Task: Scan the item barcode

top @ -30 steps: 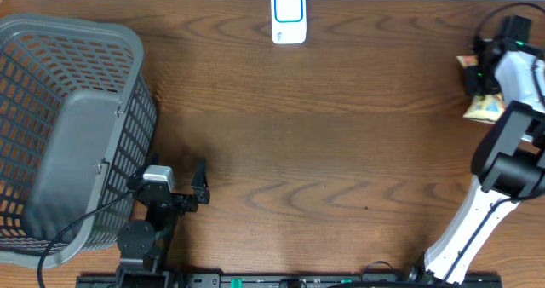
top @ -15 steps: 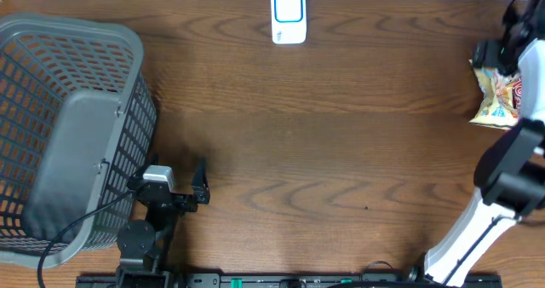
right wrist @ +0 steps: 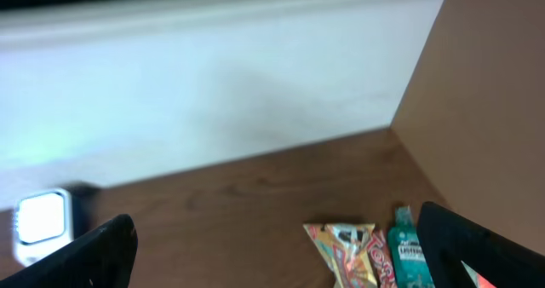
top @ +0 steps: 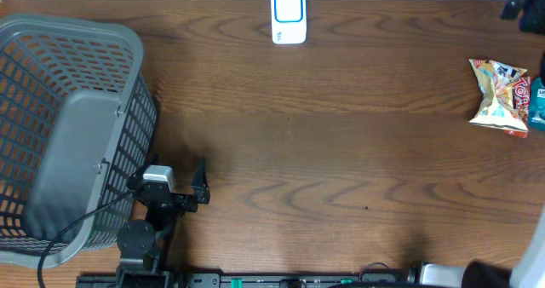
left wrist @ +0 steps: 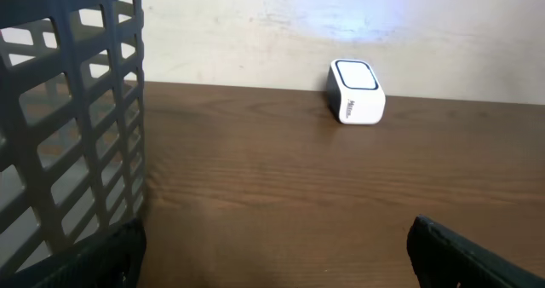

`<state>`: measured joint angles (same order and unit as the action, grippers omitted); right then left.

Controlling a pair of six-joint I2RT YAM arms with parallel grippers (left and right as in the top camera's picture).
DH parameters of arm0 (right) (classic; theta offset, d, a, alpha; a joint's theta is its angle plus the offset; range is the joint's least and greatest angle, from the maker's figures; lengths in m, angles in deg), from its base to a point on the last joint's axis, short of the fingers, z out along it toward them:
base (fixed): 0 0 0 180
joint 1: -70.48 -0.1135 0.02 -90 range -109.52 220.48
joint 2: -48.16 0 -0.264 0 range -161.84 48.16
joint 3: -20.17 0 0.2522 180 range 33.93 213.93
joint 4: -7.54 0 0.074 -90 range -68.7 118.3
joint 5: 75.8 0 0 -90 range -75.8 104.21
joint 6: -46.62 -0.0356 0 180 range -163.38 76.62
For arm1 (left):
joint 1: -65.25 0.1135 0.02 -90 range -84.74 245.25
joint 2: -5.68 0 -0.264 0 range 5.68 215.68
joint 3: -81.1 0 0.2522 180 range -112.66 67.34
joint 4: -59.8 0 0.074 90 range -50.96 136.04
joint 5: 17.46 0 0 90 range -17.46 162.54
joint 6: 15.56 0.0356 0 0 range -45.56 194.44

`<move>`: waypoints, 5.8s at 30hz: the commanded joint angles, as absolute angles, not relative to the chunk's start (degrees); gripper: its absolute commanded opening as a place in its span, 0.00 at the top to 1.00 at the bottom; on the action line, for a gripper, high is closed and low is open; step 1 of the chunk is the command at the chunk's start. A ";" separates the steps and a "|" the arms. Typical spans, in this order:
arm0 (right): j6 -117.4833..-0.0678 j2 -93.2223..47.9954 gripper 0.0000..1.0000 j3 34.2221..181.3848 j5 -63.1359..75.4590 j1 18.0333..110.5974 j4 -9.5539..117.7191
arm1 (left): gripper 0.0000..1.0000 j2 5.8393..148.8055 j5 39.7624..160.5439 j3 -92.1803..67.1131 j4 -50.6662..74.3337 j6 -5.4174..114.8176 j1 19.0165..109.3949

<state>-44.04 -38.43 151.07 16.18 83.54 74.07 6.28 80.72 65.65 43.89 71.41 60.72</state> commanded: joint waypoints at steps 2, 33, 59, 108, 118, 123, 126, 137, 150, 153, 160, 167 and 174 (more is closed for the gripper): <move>-45.51 -31.50 0.01 151.46 15.11 83.12 75.34 | 0.02 5.97 80.83 67.11 42.90 71.13 61.00; -46.14 -4.81 0.01 133.58 15.09 78.25 83.99 | 0.02 5.97 80.83 67.11 42.90 71.13 61.00; -50.23 43.38 0.01 47.01 8.05 76.57 14.66 | 0.02 5.97 80.83 67.11 42.90 71.13 61.00; -49.99 47.86 0.01 34.24 15.57 74.99 25.57 | 0.02 5.97 80.83 67.11 42.90 71.13 61.00; -50.01 47.84 0.01 34.24 15.57 74.99 25.57 | 0.02 5.97 80.83 67.11 42.90 71.13 61.00; -49.99 47.84 0.01 34.24 15.57 74.99 25.57 | 0.02 5.77 80.15 67.11 42.90 71.52 61.00; -50.01 47.84 0.01 34.24 15.57 74.99 25.57 | 0.02 5.77 77.49 67.11 42.38 72.42 61.00; -50.01 47.84 0.01 34.24 15.57 74.99 25.57 | 0.02 5.77 73.29 67.13 41.85 72.44 61.00; -50.01 47.84 0.01 34.24 15.57 74.99 25.57 | 0.02 5.77 73.14 67.11 41.96 72.42 61.00; -50.01 47.84 0.01 34.24 15.57 74.99 25.57 | 0.02 5.77 73.12 67.11 41.99 72.42 61.03; -50.01 47.84 0.01 34.24 15.57 74.99 25.57 | 0.02 5.77 73.14 67.11 42.01 72.42 61.00; -49.99 47.84 0.01 34.24 15.57 74.99 25.57 | 0.02 5.90 73.14 67.11 42.01 72.42 61.00; -50.01 47.84 0.01 34.24 15.57 74.99 25.57 | 0.02 5.90 73.14 67.11 42.01 72.42 61.00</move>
<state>-49.31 47.47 34.33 15.07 75.43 25.35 6.28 74.73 65.65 43.34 71.67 60.72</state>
